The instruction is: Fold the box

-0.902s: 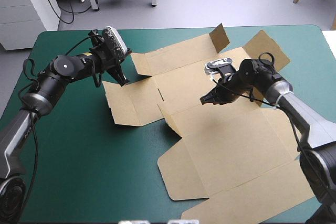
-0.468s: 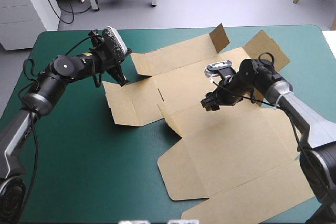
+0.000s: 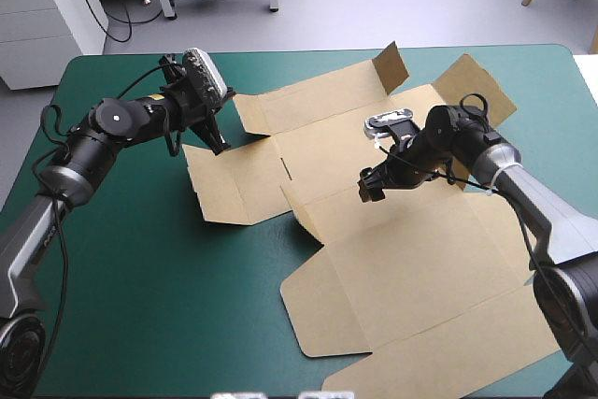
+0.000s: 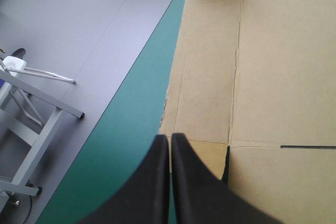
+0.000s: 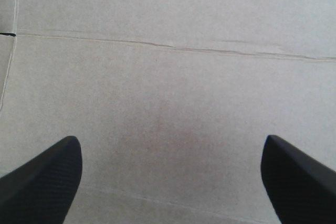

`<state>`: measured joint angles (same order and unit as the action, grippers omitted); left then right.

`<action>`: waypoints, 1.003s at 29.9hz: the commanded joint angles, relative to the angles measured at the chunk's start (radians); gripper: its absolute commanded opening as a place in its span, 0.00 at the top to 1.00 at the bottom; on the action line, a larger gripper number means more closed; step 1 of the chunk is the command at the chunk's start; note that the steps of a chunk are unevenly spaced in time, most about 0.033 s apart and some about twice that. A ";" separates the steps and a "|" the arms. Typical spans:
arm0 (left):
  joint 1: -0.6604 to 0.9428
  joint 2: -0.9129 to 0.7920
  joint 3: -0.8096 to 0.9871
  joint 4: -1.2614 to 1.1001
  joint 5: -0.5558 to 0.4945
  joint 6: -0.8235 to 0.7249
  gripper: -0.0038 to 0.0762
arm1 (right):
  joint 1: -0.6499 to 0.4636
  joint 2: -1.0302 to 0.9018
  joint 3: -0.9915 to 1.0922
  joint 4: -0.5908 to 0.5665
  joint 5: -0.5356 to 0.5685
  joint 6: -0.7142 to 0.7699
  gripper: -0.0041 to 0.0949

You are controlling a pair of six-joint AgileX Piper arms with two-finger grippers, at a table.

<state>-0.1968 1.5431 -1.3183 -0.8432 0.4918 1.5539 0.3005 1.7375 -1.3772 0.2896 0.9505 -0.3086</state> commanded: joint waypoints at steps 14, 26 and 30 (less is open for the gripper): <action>-0.008 -0.041 -0.035 -0.039 -0.009 -0.014 0.96 | -0.005 -0.044 -0.033 0.021 0.001 -0.003 0.97; -0.008 -0.041 -0.035 -0.039 -0.011 -0.009 0.96 | -0.005 -0.150 -0.168 -0.011 0.086 0.025 0.97; -0.008 -0.041 -0.035 -0.039 -0.009 -0.009 0.96 | -0.005 -0.242 -0.220 -0.115 0.142 0.107 0.97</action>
<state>-0.1968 1.5431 -1.3183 -0.8432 0.5115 1.5531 0.3005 1.5970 -1.5362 0.2319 1.0732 -0.2500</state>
